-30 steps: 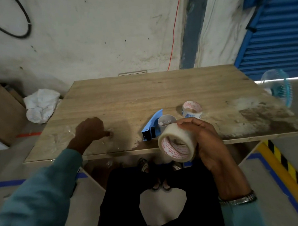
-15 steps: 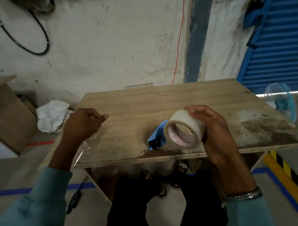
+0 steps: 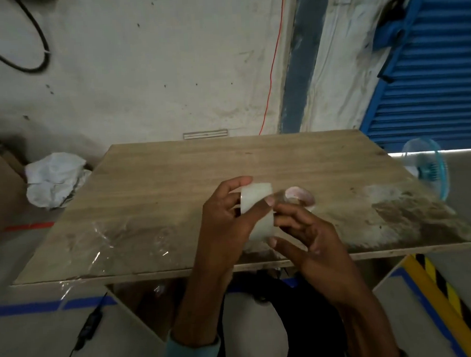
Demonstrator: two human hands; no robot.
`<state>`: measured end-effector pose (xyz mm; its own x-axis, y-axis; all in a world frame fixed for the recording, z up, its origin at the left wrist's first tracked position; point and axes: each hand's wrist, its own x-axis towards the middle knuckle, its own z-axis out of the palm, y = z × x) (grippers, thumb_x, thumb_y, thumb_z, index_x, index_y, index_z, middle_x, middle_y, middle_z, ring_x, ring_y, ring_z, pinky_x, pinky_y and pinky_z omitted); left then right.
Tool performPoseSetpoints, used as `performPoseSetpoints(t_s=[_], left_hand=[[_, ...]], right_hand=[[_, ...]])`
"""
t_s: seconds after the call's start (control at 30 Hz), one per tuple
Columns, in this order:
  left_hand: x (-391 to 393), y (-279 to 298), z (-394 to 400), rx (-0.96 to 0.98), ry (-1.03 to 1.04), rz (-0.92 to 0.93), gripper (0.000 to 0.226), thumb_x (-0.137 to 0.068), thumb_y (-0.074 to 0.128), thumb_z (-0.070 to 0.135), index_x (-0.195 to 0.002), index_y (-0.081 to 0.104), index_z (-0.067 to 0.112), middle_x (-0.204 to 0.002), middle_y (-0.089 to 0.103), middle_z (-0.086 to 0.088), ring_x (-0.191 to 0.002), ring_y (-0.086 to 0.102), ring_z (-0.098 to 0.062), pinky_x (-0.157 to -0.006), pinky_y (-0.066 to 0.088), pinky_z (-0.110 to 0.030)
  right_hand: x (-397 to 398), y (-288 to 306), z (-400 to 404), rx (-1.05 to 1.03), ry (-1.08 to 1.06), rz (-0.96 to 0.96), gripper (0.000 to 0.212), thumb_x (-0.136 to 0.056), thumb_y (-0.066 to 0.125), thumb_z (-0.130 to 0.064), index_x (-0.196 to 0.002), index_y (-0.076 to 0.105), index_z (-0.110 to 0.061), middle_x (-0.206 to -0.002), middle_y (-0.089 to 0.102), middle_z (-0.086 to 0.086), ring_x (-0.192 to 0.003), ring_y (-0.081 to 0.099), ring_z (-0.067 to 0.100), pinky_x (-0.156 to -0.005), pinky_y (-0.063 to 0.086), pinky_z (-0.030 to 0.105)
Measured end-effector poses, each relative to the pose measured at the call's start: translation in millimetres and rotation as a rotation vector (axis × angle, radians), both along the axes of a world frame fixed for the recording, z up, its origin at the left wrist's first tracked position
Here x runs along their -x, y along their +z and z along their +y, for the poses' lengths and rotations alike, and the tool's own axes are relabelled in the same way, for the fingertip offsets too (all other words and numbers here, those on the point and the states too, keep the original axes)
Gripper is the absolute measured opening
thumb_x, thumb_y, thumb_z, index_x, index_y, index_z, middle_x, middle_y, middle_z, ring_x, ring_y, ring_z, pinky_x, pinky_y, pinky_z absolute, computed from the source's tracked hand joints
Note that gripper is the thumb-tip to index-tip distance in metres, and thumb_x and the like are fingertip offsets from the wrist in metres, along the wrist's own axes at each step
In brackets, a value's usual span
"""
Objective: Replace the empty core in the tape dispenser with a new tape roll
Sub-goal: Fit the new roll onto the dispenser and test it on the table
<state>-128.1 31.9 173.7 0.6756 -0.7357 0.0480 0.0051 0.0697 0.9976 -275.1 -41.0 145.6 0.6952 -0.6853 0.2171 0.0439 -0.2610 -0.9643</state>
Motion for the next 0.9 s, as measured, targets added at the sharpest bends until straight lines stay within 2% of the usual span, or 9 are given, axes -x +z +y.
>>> performPoseSetpoints(t_s=[0.07, 0.17, 0.33, 0.43, 0.47, 0.53, 0.63, 0.8, 0.9], left_hand=[[1.0, -12.1, 2.3, 0.051, -0.077, -0.008, 0.051, -0.085, 0.086, 0.012, -0.130, 0.068, 0.029, -0.108, 0.084, 0.001, -0.098, 0.080, -0.016, -0.082, 0.066, -0.038], [-2.8, -30.5, 7.1, 0.106, -0.185, -0.060, 0.063, -0.089, 0.081, 0.001, -0.142, 0.060, 0.026, -0.117, 0.082, -0.003, -0.107, 0.079, -0.022, -0.091, 0.063, -0.040], [-9.4, -49.9, 3.6, 0.128, -0.262, -0.152, 0.091, -0.086, 0.084, 0.000, -0.149, 0.047, 0.053, -0.145, 0.066, -0.013, -0.126, 0.070, -0.030, -0.104, 0.059, -0.051], [-11.0, -56.2, 0.4, 0.106, -0.246, -0.198, 0.083, -0.084, 0.085, -0.005, -0.154, 0.049, 0.019, -0.150, 0.062, 0.012, -0.126, 0.071, -0.021, -0.098, 0.062, -0.037], [-11.9, -57.4, 0.6, 0.111, -0.231, -0.206, 0.081, -0.083, 0.086, -0.005, -0.152, 0.051, 0.019, -0.151, 0.061, 0.010, -0.125, 0.071, -0.021, -0.096, 0.063, -0.036], [-12.9, -56.6, 2.9, 0.144, -0.204, -0.153, 0.075, -0.083, 0.086, -0.004, -0.145, 0.054, 0.024, -0.142, 0.068, -0.005, -0.120, 0.074, -0.025, -0.089, 0.064, -0.036], [-10.0, -51.8, 6.6, 0.194, -0.149, -0.066, 0.059, -0.082, 0.080, 0.002, -0.135, 0.059, 0.019, -0.117, 0.081, -0.005, -0.106, 0.079, -0.022, -0.080, 0.063, -0.033], [-7.6, -40.0, 10.5, 0.263, -0.071, 0.128, 0.044, -0.081, 0.074, 0.005, -0.123, 0.071, 0.019, -0.094, 0.083, -0.008, -0.085, 0.078, -0.019, -0.068, 0.060, -0.031], [-9.9, -35.1, 9.9, 0.232, -0.056, 0.309, 0.039, -0.077, 0.071, 0.011, -0.115, 0.075, 0.021, -0.097, 0.082, -0.011, -0.084, 0.077, -0.023, -0.067, 0.059, -0.034]], right_hand=[[0.8, -5.4, -5.6, -0.035, 0.017, -0.008, 0.053, -0.091, 0.072, 0.015, -0.131, 0.068, -0.021, -0.112, 0.082, -0.006, -0.114, 0.075, 0.007, -0.098, 0.053, 0.015], [5.0, -13.1, -12.7, -0.171, 0.059, -0.107, 0.044, -0.091, 0.072, 0.007, -0.126, 0.075, -0.020, -0.115, 0.081, 0.007, -0.116, 0.075, 0.023, -0.100, 0.057, 0.029], [-6.9, -11.4, -12.8, -0.445, -0.085, -0.192, 0.019, -0.092, 0.067, -0.024, -0.095, 0.085, -0.022, -0.111, 0.083, 0.005, -0.112, 0.077, 0.029, -0.096, 0.063, 0.040], [-15.9, -10.9, -12.5, -0.441, -0.152, -0.175, 0.023, -0.099, 0.064, -0.021, -0.085, 0.083, -0.024, -0.106, 0.082, 0.003, -0.107, 0.078, 0.023, -0.093, 0.063, 0.041], [-17.2, -10.6, -11.6, -0.433, -0.155, -0.167, 0.027, -0.101, 0.063, -0.017, -0.083, 0.082, -0.024, -0.105, 0.082, 0.005, -0.106, 0.078, 0.025, -0.092, 0.064, 0.041], [-17.7, -12.0, -10.3, -0.415, -0.145, -0.146, 0.025, -0.101, 0.064, -0.011, -0.082, 0.079, -0.017, -0.102, 0.078, 0.017, -0.106, 0.076, 0.037, -0.092, 0.063, 0.045], [-17.9, -15.6, -7.3, -0.350, -0.138, -0.136, 0.014, -0.099, 0.067, -0.006, -0.087, 0.069, 0.001, -0.100, 0.066, 0.038, -0.104, 0.068, 0.055, -0.097, 0.057, 0.059], [-13.4, -16.7, -6.6, -0.081, -0.096, -0.070, 0.008, -0.095, 0.073, 0.003, -0.088, 0.074, -0.001, -0.083, 0.076, 0.017, -0.080, 0.071, 0.018, -0.079, 0.060, 0.032], [-11.6, -19.3, -6.7, 0.026, -0.058, -0.037, 0.007, -0.090, 0.076, 0.008, -0.087, 0.075, 0.002, -0.084, 0.077, 0.015, -0.082, 0.075, 0.029, -0.078, 0.062, 0.040]])
